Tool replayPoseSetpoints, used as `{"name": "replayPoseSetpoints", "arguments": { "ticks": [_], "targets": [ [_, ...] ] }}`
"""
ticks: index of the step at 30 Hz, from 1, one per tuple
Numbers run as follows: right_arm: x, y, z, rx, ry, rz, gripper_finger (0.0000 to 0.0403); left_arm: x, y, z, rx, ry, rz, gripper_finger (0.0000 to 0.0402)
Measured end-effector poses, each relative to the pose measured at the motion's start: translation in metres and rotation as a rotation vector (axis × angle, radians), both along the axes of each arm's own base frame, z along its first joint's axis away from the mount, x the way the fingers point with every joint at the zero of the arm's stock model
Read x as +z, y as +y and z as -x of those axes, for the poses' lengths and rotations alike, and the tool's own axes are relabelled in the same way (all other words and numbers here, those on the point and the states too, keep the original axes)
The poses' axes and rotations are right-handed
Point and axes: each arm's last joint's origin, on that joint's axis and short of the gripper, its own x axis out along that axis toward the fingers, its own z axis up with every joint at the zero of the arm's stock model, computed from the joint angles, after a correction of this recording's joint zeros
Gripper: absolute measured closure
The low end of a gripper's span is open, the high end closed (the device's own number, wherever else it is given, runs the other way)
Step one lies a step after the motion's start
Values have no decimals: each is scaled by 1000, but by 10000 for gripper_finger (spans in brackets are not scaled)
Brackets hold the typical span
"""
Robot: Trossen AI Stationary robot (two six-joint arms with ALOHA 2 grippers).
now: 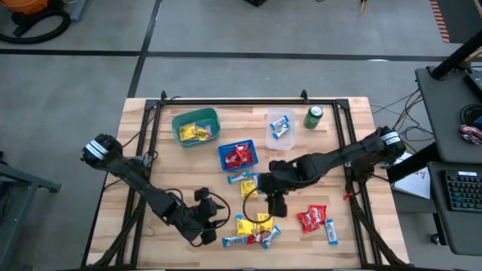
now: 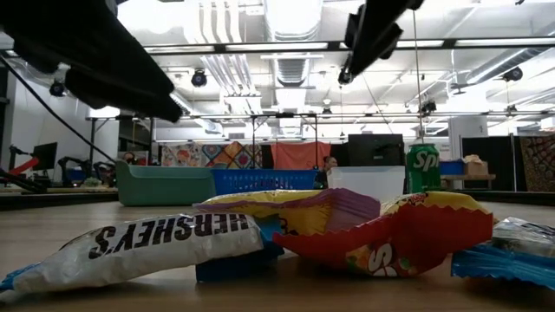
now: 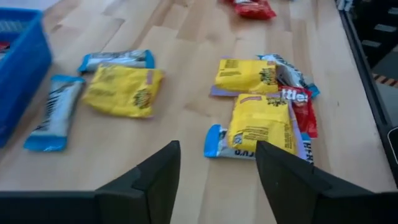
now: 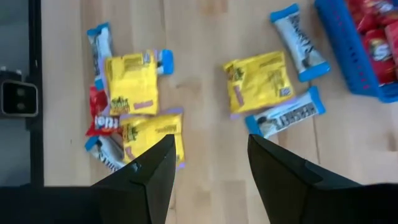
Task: Sort candy
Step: Put the hersheys bar into the transparent bin
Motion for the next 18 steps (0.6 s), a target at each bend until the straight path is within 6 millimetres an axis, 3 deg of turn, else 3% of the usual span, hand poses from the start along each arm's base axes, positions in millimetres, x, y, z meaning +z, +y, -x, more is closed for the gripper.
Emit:
{"name": "replayPoseSetpoints", "arguments": {
  "ticks": [5, 10, 18],
  "targets": [
    [-11, 10, 9, 74, 30, 30, 211, -17, -10, -12, -49, -47, -30, 206],
    [-35, 15, 11, 201, -19, 75, 211, -27, -15, -18, -81, -80, -57, 206],
    [-70, 1, 5, 182, -161, 107, 211, -29, -16, -20, -64, -97, -24, 206]
  ]
}}
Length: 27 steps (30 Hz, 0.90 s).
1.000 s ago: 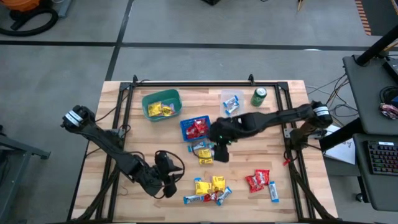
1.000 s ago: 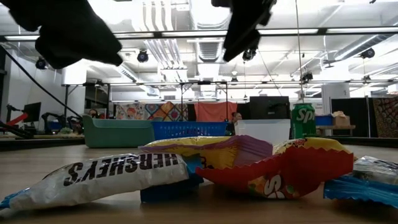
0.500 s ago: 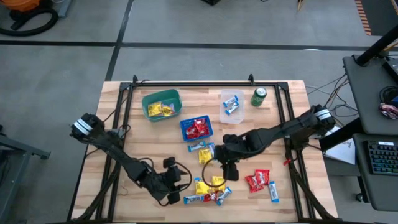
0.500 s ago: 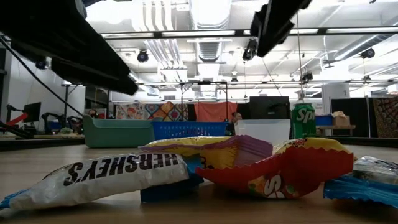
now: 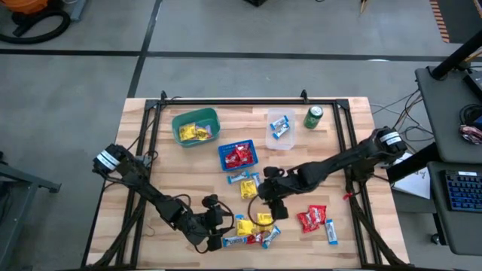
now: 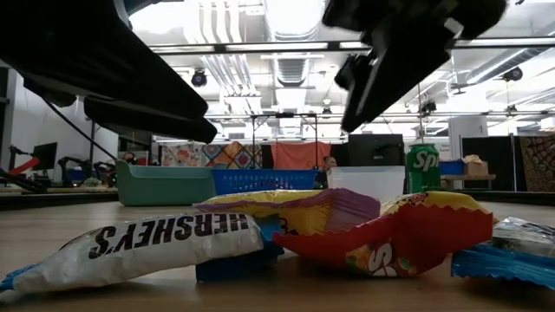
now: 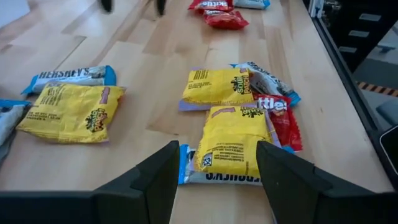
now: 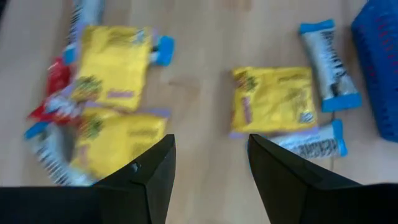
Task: Sort candy
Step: Put the hersheys bar into the transparent bin
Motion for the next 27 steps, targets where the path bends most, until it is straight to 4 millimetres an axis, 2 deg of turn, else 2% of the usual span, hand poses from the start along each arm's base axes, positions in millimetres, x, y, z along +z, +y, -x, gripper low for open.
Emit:
{"name": "replayPoseSetpoints", "arguments": {
  "ticks": [4, 9, 14, 21, 27],
  "targets": [
    [-17, -5, 4, -38, -28, 11, 211, 0, 1, 0, 4, -1, -5, 206],
    [-34, -13, 14, -188, -2, 108, 211, 1, 3, -1, 38, -19, -73, 206],
    [-51, -16, 20, -273, -34, 84, 211, 4, 9, -4, 29, -18, -135, 206],
    [-63, -21, 17, -518, -117, 33, 211, 20, 22, 0, 30, 21, -215, 206],
    [-76, -21, 14, -591, -114, 31, 211, 31, 32, 10, 53, 79, -286, 206]
  ]
}}
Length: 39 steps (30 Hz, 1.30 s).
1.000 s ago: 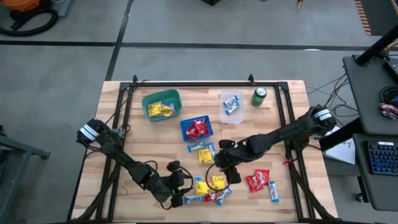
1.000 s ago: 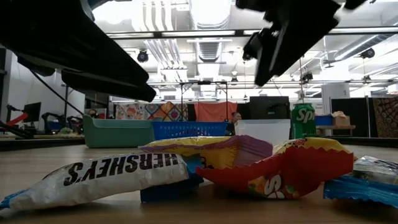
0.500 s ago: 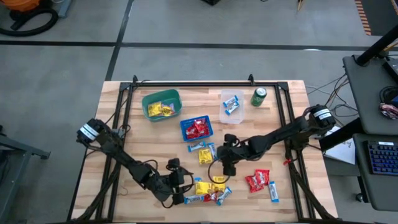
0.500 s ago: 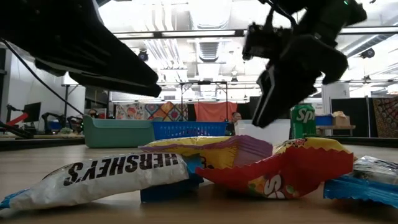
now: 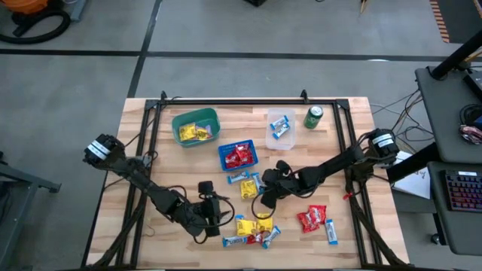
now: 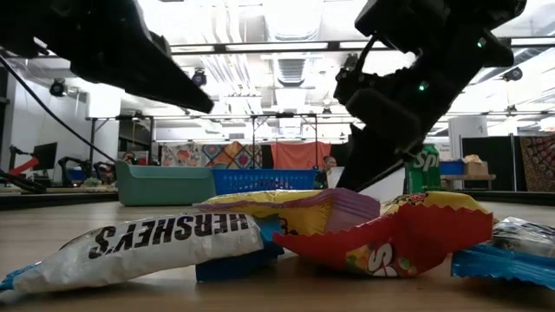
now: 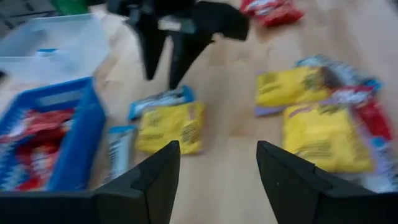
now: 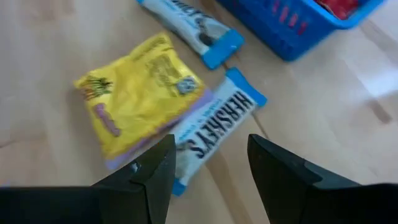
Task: Sort candy
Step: Put the hersheys bar into the transparent bin
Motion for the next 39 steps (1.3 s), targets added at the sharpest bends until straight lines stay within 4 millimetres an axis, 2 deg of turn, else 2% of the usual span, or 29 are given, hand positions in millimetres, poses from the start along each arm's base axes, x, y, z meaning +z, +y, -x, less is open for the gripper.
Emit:
{"name": "replayPoseSetpoints", "arguments": {
  "ticks": [5, 12, 16, 20, 27, 32, 36, 39],
  "targets": [
    [-7, 2, -7, -25, -54, -28, 211, 21, 11, 14, 17, 29, -31, 206],
    [-15, 0, -3, -43, 19, 15, 211, 72, 34, 46, 7, -11, -50, 206],
    [-13, -3, 8, -36, 129, 59, 211, 95, 49, 63, 20, -58, -57, 206],
    [-2, -8, 25, -6, 261, 102, 211, 109, 59, 75, 57, -112, -53, 206],
    [36, -14, 53, 46, 340, 89, 211, 113, 62, 79, 60, -125, -44, 206],
    [60, -20, 73, 31, 261, 56, 211, 103, 57, 72, 65, -93, -57, 206],
    [63, -27, 86, -97, 134, -37, 211, 93, 52, 65, 74, -65, -66, 206],
    [54, -30, 91, -211, 77, -106, 211, 85, 49, 60, 82, -42, -78, 206]
  ]
}}
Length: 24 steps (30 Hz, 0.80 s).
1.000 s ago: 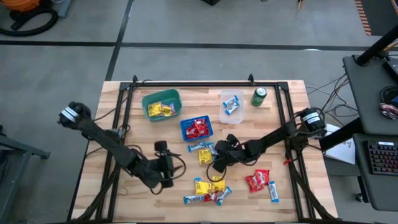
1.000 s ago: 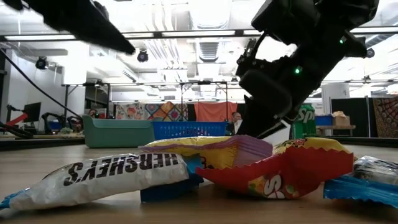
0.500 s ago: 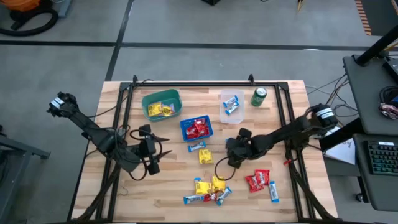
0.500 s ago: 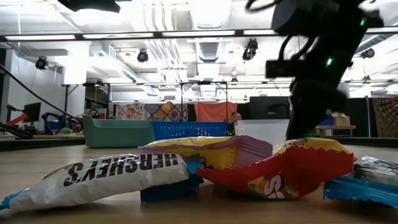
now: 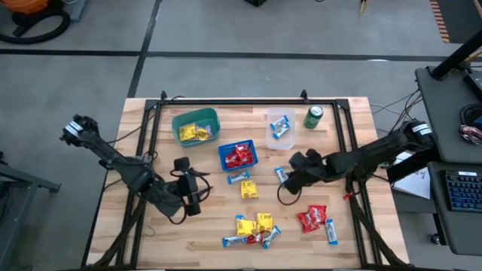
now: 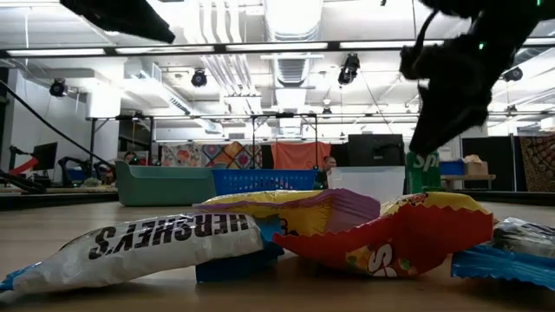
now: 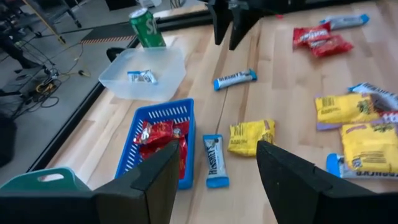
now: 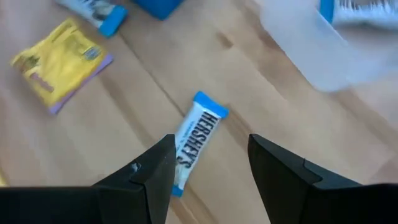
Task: Sort candy
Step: Put the hersheys bar into the transparent bin
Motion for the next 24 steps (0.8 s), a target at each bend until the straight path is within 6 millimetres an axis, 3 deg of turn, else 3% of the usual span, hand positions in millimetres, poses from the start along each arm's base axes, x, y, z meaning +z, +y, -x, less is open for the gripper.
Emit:
{"name": "replayPoseSetpoints", "arguments": {
  "ticks": [9, 17, 24],
  "targets": [
    [-45, 6, -19, -55, 9, -49, 211, -13, 2, -14, 43, 32, -23, 206],
    [-69, 12, -41, -53, 113, -12, 213, -15, 6, -18, 62, 38, -26, 206],
    [-77, 13, -44, -35, 163, 7, 275, -15, 6, -18, 64, 33, -19, 206]
  ]
}}
